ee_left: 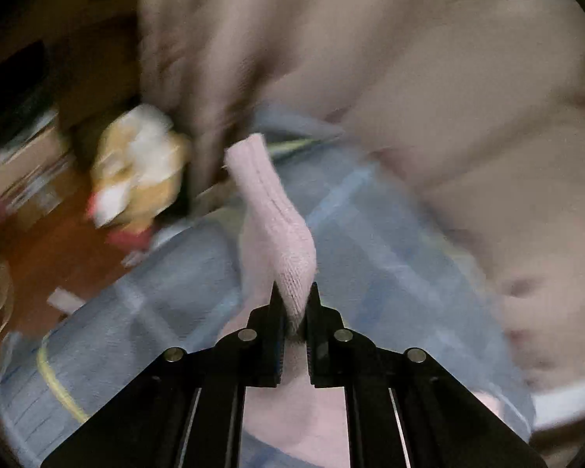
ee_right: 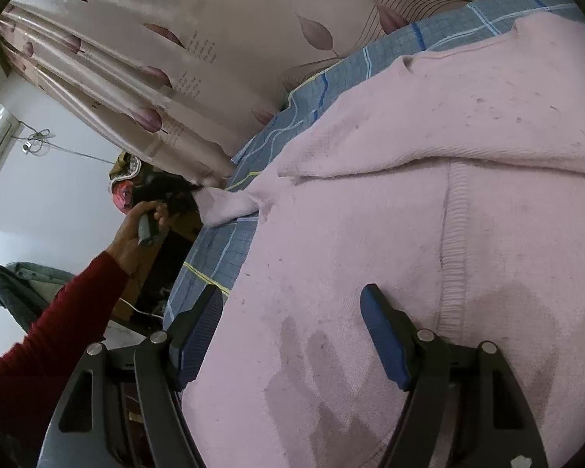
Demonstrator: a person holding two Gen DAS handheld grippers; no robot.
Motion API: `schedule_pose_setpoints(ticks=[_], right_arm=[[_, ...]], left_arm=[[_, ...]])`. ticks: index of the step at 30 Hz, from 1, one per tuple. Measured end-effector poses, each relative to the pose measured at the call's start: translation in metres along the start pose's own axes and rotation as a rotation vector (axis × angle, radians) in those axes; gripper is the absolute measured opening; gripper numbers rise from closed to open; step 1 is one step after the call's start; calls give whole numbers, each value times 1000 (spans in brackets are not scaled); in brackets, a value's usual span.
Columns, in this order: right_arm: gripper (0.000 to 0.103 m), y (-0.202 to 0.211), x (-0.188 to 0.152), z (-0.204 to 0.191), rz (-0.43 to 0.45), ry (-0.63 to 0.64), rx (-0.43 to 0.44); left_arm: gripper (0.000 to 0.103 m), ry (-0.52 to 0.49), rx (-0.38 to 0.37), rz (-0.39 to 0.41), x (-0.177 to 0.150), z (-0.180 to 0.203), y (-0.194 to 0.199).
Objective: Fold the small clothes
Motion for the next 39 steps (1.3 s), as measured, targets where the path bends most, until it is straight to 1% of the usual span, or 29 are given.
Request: schedule_pose_setpoints(ticks=[1, 2, 3, 4, 5, 6, 9, 10, 11, 12, 14, 15, 17, 18, 20, 21, 23, 25, 27, 28, 29, 30, 31, 32, 33, 34, 36, 38, 39], right_arm=[[71, 1, 0, 1, 5, -5, 6], [71, 2, 1, 1, 9, -10, 11], [71, 4, 1, 2, 15, -17, 17], [71, 5, 2, 3, 21, -23, 22], [71, 6, 3, 3, 26, -27, 23], [71, 8, 4, 4, 36, -33, 21], [71, 15, 6, 5, 69, -45, 2], [72, 18, 6, 5, 80, -48, -2], [73, 23, 7, 4, 95, -53, 1], [73, 29, 7, 5, 107, -58, 3], [73, 42, 9, 8, 135, -68, 9], [73, 50, 10, 11, 149, -74, 9], [73, 67, 13, 21, 171, -91, -3], [73, 73, 15, 24, 182, -103, -7], [73, 88, 21, 34, 209, -134, -14], [73, 93, 23, 37, 217, -143, -19], [73, 100, 24, 43, 223, -157, -30], [73, 106, 24, 45, 223, -153, -45], [73, 110, 25, 47, 221, -143, -74], [73, 113, 26, 47, 221, -139, -82], [73, 117, 28, 48, 223, -138, -94], [73, 122, 31, 50, 228, -140, -109], [73, 129, 35, 51, 235, -142, -119], [73, 134, 39, 50, 244, -143, -124], [73, 141, 48, 53, 254, -145, -137], [73, 147, 55, 55, 258, -149, -151], [73, 149, 73, 61, 238, -167, -156], [73, 146, 88, 69, 214, -212, -147], [73, 143, 97, 73, 207, -241, -136]], left_arm=[[9, -46, -46, 47, 2, 18, 15], [9, -117, -120, 103, 3, 46, 35], [9, -165, -162, 137, 3, 66, 49], [9, -226, -200, 175, 1, 95, 68], [9, -272, -241, 193, -2, 121, 81], [9, -329, -311, 201, -8, 156, 97], [9, -484, -465, 216, -34, 247, 128], [9, -539, -516, 214, -45, 277, 135], [9, -575, -549, 209, -56, 300, 139], [9, -632, -609, 192, -77, 334, 143], [9, -699, -683, 160, -109, 378, 141], [9, -748, -718, 136, -134, 404, 135], [10, -828, -743, 97, -171, 439, 119], [10, -867, -756, 67, -196, 458, 103], [10, -911, -763, 23, -228, 480, 74], [13, -944, -751, 0, -250, 490, 54], [17, -984, -697, -42, -277, 499, 23], [17, -1023, -637, -86, -301, 504, -5], [18, -1024, -593, -69, -309, 497, -6], [21, -1012, -587, -61, -311, 485, -2], [24, -991, -586, -55, -309, 479, 0], [32, -949, -597, -46, -301, 467, 4], [46, -915, -607, -36, -297, 455, 12], [56, -867, -612, -20, -293, 439, 20], [74, -800, -605, 11, -282, 417, 26], [80, -742, -598, 53, -275, 395, 35], [81, -675, -575, 105, -268, 359, 40], [81, -619, -521, 99, -264, 320, 37], [81, -576, -525, 83, -266, 300, 35]])
Point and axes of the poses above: each gripper's, at about its wrist camera, not at the fingertips, and y roughly against the way its jaws point, z to its right, x to its top, the point moved 7 cm from there along -y, roughly the way its jaws point, and after that the axes turned 7 degrees about -y, right-handed, at the moved point
